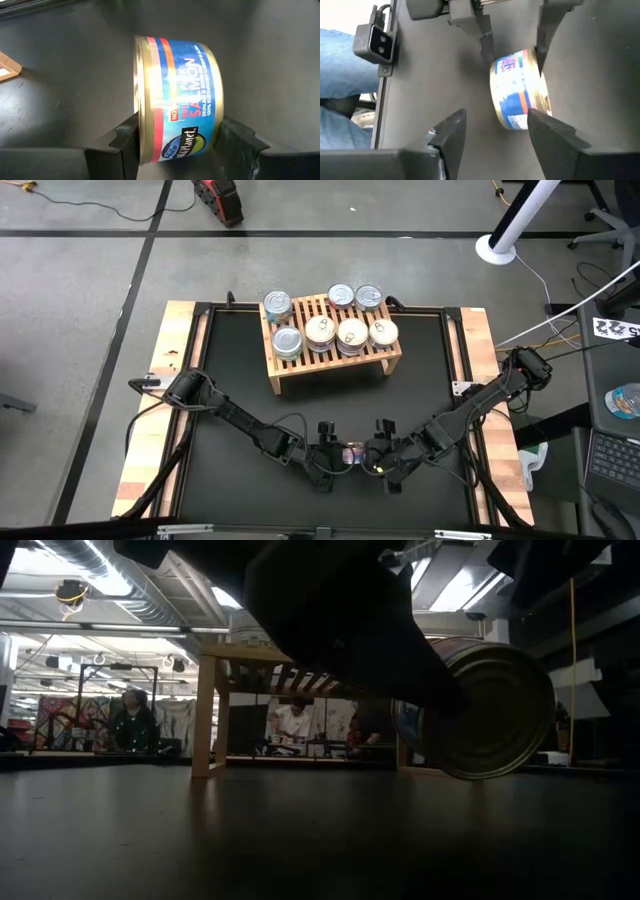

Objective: Stack canned seafood by type on shelf
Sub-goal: Put the blue tuna can on the shelf

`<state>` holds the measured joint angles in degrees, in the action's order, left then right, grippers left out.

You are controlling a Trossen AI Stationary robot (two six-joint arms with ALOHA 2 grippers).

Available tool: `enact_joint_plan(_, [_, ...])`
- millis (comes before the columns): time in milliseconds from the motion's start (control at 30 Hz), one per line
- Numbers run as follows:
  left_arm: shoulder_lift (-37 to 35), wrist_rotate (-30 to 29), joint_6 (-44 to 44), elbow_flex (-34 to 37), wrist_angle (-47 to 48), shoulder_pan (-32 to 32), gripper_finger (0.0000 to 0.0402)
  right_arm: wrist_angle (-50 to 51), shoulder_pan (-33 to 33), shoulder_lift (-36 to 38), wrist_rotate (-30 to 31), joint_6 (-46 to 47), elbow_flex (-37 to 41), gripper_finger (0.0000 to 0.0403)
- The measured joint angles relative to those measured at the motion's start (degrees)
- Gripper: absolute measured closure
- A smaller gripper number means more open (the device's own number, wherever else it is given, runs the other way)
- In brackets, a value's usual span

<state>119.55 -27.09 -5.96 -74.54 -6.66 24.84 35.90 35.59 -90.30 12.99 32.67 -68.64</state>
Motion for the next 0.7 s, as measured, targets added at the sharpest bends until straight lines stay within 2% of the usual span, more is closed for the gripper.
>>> enact_joint_plan(367, [0.0, -0.1, 0.0, 0.0, 0.0, 0.0, 0.0204, 0.0, -2.1, -3.0, -0.1, -0.1, 0.0, 0.0095])
enact_joint_plan(700, [0.0, -0.1, -0.3, 0.0, -0.1, 0.0, 0.0204, -2.0, -2.6, -7.0, 1.5, -7.1, 0.0, 0.0077])
